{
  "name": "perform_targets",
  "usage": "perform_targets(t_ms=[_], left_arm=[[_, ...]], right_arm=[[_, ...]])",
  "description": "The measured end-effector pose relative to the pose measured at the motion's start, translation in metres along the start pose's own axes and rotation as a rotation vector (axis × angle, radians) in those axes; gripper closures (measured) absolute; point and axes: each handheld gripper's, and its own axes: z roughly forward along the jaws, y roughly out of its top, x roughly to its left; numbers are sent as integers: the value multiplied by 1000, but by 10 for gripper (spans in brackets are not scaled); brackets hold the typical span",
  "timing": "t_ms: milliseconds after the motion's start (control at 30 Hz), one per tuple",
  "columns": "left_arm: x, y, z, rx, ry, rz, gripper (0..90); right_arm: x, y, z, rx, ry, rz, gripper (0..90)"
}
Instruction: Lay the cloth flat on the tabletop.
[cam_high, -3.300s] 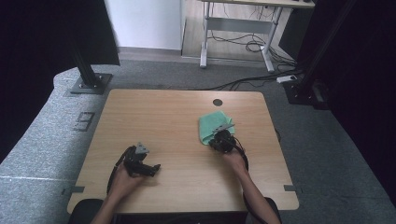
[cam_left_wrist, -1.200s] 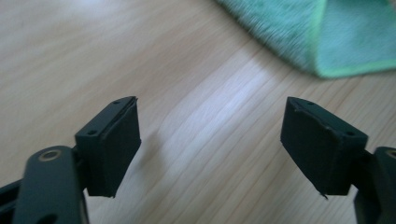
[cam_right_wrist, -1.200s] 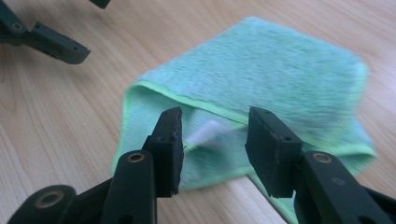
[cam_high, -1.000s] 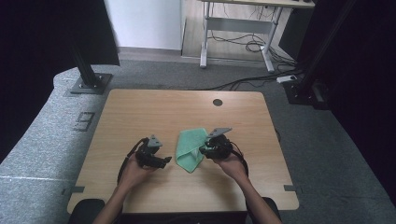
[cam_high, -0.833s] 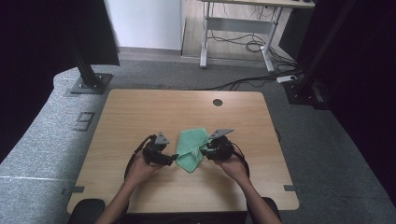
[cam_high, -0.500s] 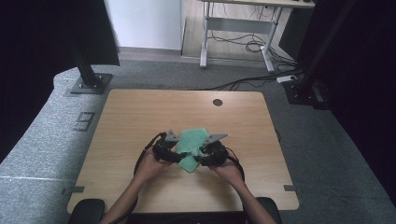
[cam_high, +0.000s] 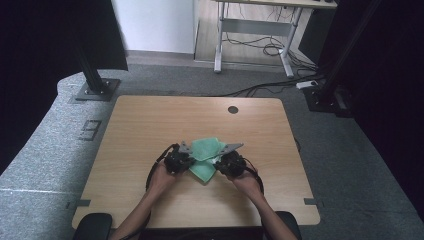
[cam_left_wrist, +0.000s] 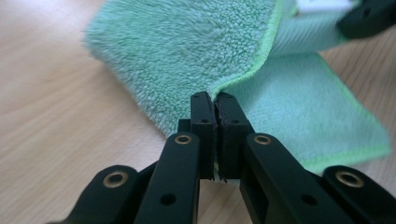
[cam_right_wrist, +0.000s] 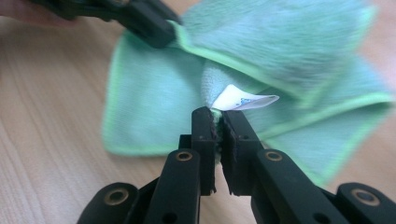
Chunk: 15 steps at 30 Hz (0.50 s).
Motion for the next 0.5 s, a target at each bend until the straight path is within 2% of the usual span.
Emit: perform_targets(t_ms=[267, 400, 500], left_arm=[[12, 1, -27, -62, -5, -41, 863], [18, 0, -44, -94, -24, -57, 862], [24, 0, -58, -128, -44, -85, 861]], right_arm=[[-23, 7, -32, -42, -77, 13, 829], [-30, 11, -49, -66, -115, 9, 829], [-35, 14, -63, -78, -146, 6, 831]])
